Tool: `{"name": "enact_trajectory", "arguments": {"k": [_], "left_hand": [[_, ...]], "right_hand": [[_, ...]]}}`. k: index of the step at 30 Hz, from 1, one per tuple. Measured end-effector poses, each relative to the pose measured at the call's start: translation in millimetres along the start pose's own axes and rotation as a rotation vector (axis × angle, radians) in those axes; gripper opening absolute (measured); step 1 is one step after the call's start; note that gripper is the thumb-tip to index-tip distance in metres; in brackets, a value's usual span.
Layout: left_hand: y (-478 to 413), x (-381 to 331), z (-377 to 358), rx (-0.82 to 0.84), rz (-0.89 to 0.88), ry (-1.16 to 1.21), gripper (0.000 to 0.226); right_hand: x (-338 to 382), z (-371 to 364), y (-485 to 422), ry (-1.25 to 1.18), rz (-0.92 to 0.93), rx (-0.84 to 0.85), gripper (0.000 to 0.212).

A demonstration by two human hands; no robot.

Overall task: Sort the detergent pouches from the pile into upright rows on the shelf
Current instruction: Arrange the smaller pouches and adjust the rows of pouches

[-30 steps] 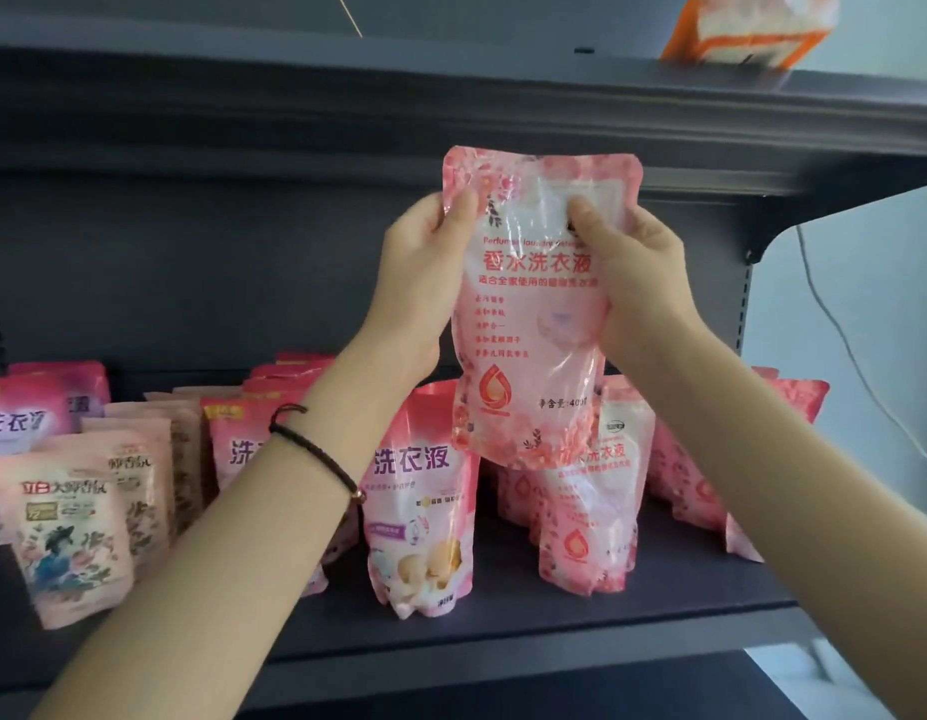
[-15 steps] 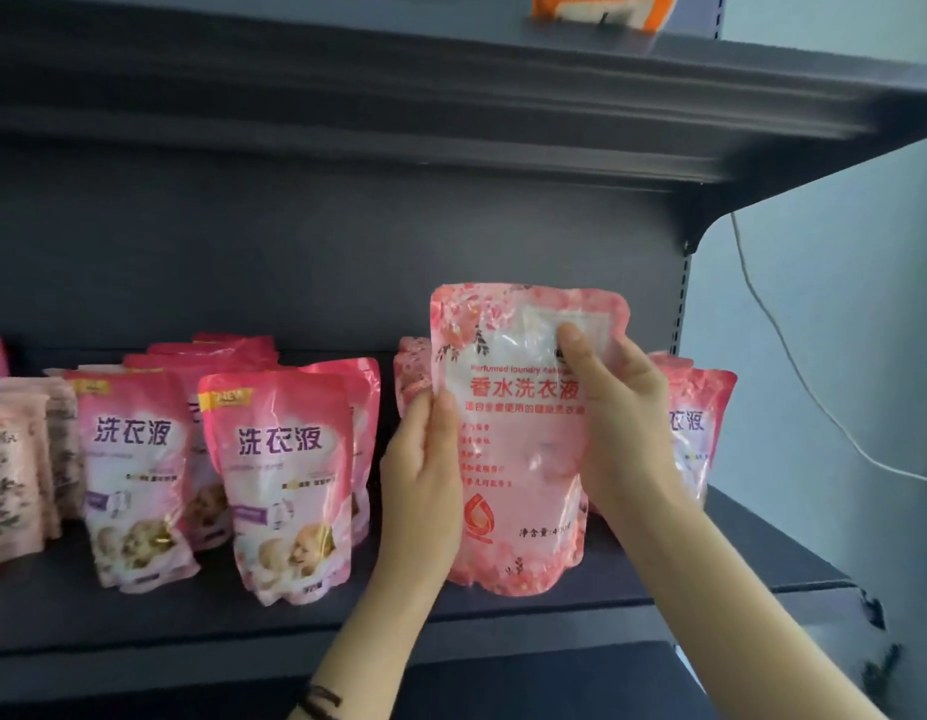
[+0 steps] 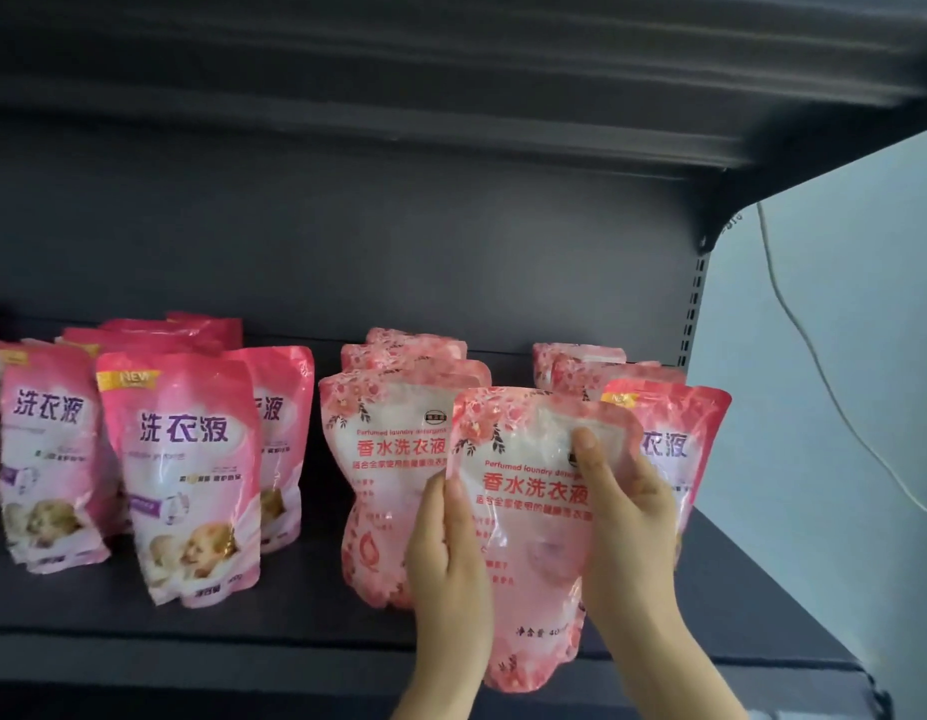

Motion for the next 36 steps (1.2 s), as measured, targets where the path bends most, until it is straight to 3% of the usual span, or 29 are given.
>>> {"name": "enact_trajectory", "arguments": {"k": [7,10,12,14,16,18,19,22,24,26,36], "left_hand": [[3.7,26.8,-34.9,0.014,-0.008,-0.025,0.026],[4.2,35.8,-40.8,-0.031,-0.023,-0.026,0.029],[4.0,40.2,-41.4,-0.064,-0.031,-0.037,0.029],[3.9,42.3,-41.7,-0.081,-0.029,-0.035,0.031],[3.9,41.0,-41.8,-0.071,-0.038,-0.021,0.03],[4.1,39.7,-41.4,-0.055,-0.063,-0.017,0.035],[4.7,40.0,-40.9,-0.048,-0.069,-0.024,0.036],[10.4,42.1,-38.8,-0.031,-0.091,-0.007,0.022],[18.0,45.0,-38.0,-0.024,-0.122,-0.008,0.035],[22.1,47.9,-39.6,-0.026,-0.118,-0.002,0.037],[1.4,71.3,-71.5,-0.126,-0.08,-0.086,0.015]], "right_hand": [[2.9,25.4,-33.0,0.063,0.051,-0.038,0.016],[0.5,30.0,-43.0,0.168,0.048,0.001,0.034],[11.3,35.5,-47.6,0.231,0.151,0.036,0.044],[32.9,50.3,-54.5,0.223,0.324,0.006,0.031],[46.9,77.6,-71.1,0.143,0.386,-0.14,0.017],[45.7,103.3,-96.9,0.186,0.371,-0.278,0.007],[41.6,109.6,-108.8,0.251,0.342,-0.302,0.013],[19.1,103.7,-134.6,0.3,0.184,-0.151,0.03],[2.4,93.4,-137.4,0.245,0.059,-0.024,0.025],[-11.0,92.5,-136.2,0.181,-0.029,-0.01,0.019],[0.4,127.2,-144.0,0.0,0.051,-0.148,0.012]]}}
Point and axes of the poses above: each hand's wrist, its own y-axis away from the middle knuckle, its own z-axis out of the back of the hand, x = y × z, the point moved 7 cm from there along -y, towards the middle knuckle, and after that the axes turned 10 degrees about -x, right-handed, at the moved point
